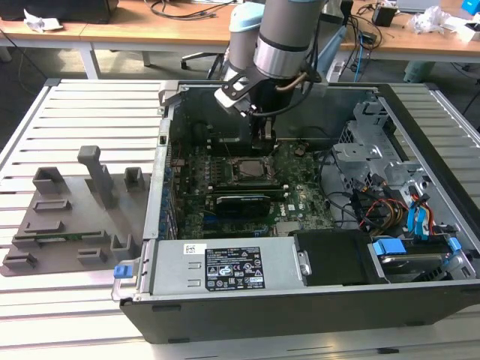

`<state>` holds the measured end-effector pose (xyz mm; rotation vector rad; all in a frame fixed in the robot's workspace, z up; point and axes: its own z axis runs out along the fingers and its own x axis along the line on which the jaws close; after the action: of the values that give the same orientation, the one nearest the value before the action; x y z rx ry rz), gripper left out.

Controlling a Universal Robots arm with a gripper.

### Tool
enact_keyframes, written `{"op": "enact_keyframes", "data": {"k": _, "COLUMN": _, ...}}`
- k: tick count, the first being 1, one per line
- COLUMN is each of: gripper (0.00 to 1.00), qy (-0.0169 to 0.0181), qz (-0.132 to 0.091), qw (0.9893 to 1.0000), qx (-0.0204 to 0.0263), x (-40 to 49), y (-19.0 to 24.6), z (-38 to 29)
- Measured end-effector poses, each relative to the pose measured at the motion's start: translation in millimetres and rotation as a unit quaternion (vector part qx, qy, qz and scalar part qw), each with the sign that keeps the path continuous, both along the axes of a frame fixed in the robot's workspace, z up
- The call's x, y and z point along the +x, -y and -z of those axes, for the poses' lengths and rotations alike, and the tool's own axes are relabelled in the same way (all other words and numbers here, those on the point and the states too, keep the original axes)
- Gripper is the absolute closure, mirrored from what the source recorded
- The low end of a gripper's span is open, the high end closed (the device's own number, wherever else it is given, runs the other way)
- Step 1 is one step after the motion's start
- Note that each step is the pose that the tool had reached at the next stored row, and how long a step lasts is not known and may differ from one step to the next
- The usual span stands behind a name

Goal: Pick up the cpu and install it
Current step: 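Place the cpu into insertion slot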

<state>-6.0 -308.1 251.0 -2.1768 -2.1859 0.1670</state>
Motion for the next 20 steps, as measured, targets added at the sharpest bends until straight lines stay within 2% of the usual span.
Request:
{"op": "enact_keyframes", "data": {"k": 1, "gripper": 0.89, "qy": 0.0, "qz": 0.0, "qw": 1.0, "qx": -0.0001, "x": 0.0, "y": 0.0, "z": -3.7}}
{"op": "enact_keyframes", "data": {"k": 2, "gripper": 0.89, "qy": 0.0, "qz": 0.0, "qw": 1.0, "qx": -0.0008, "x": 0.0, "y": 0.0, "z": -11.0}}
{"op": "enact_keyframes", "data": {"k": 5, "gripper": 0.89, "qy": 0.0, "qz": 0.0, "qw": 1.0, "qx": -0.0015, "x": 0.0, "y": 0.0, "z": -21.8}}
{"op": "enact_keyframes", "data": {"k": 12, "gripper": 0.89, "qy": 0.0001, "qz": 0.0, "qw": 1.0, "qx": -0.0015, "x": 0.0, "y": 0.0, "z": -22.5}}
{"op": "enact_keyframes", "data": {"k": 13, "gripper": 0.89, "qy": 0.0037, "qz": 0.001, "qw": 1.0, "qx": -0.0018, "x": -0.1, "y": 0.0, "z": -22.5}}
{"op": "enact_keyframes", "data": {"k": 14, "gripper": 0.89, "qy": 0.0154, "qz": 0.0, "qw": 0.9999, "qx": -0.0021, "x": 0.0, "y": 0.0, "z": -22.4}}
{"op": "enact_keyframes", "data": {"k": 15, "gripper": 0.89, "qy": 0.047, "qz": 0.0, "qw": 0.9989, "qx": -0.0025, "x": -0.2, "y": 0.0, "z": -21.9}}
{"op": "enact_keyframes", "data": {"k": 16, "gripper": 0.89, "qy": 0.0474, "qz": 0.0, "qw": 0.9989, "qx": -0.0029, "x": -0.2, "y": 0.0, "z": -22.0}}
{"op": "enact_keyframes", "data": {"k": 17, "gripper": 0.89, "qy": 0.0476, "qz": 0.0, "qw": 0.9989, "qx": -0.0054, "x": -0.2, "y": 0.0, "z": -24.6}}
{"op": "enact_keyframes", "data": {"k": 18, "gripper": 0.89, "qy": 0.0481, "qz": 0.0, "qw": 0.9988, "qx": -0.0061, "x": -0.2, "y": 0.0, "z": -43.8}}
{"op": "enact_keyframes", "data": {"k": 20, "gripper": 0.89, "qy": 0.0481, "qz": 0.0, "qw": 0.9988, "qx": -0.006, "x": -0.2, "y": 0.0, "z": -52.6}}
